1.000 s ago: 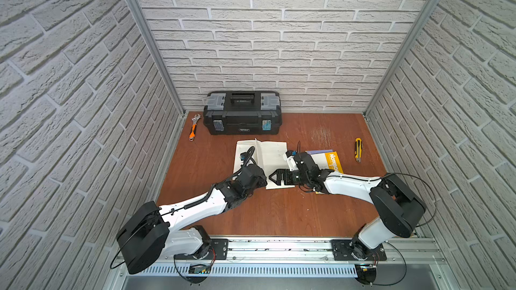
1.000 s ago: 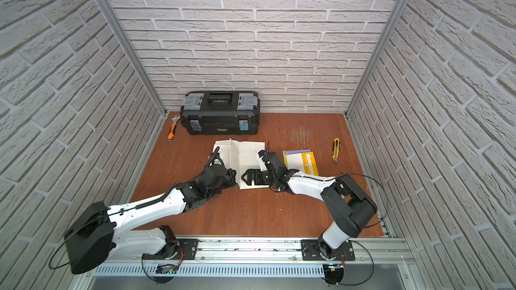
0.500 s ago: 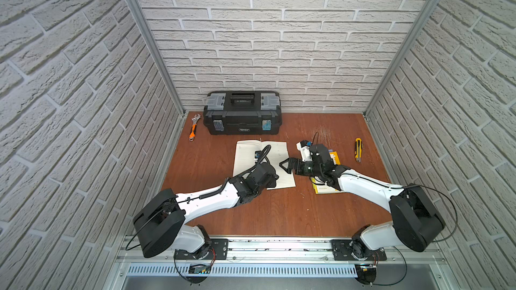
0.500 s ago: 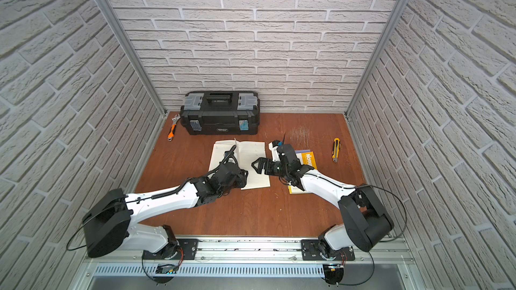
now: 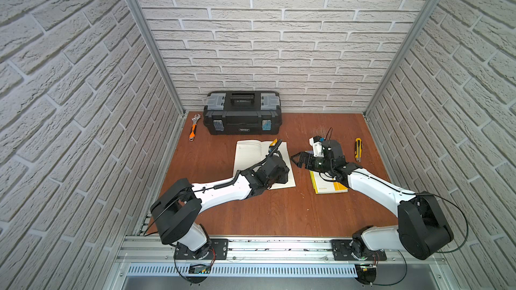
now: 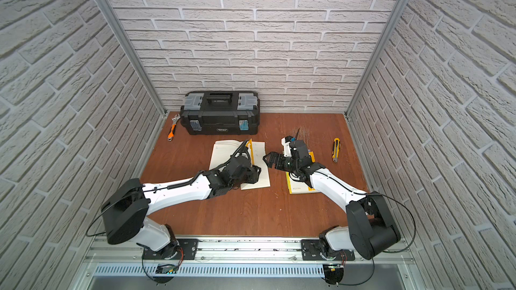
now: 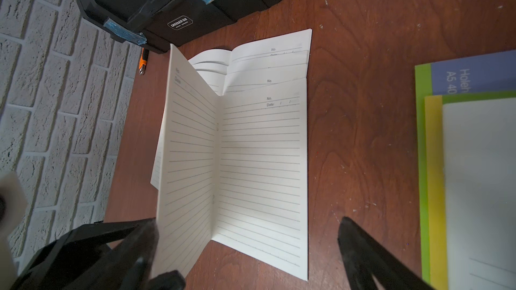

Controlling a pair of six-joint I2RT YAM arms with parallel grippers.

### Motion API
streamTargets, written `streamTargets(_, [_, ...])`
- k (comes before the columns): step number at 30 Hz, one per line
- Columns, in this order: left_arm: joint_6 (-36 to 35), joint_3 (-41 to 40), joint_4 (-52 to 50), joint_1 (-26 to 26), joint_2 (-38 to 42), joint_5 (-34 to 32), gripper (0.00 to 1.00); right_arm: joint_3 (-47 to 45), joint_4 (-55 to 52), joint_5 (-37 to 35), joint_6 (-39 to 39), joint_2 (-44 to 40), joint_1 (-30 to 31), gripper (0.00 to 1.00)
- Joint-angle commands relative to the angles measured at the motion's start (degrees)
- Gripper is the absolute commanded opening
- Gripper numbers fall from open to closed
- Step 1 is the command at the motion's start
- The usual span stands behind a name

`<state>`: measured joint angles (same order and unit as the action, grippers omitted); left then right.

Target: Close the notebook

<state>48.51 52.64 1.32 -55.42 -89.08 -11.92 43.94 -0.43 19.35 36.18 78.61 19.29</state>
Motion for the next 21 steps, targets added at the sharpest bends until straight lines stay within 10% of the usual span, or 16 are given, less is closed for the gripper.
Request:
streamTargets(1, [-1.93, 2.77, 3.51, -0.82, -2.63, 3.23, 0.57, 2.11, -0.38, 0.93, -1.38, -1.49, -0.92, 1.0])
streamTargets(21, [0.81, 2.18, 12.65, -2.1, -10.12, 7.18, 0.61, 3.75, 5.24, 6.13, 1.5, 3.78, -1.89, 1.0])
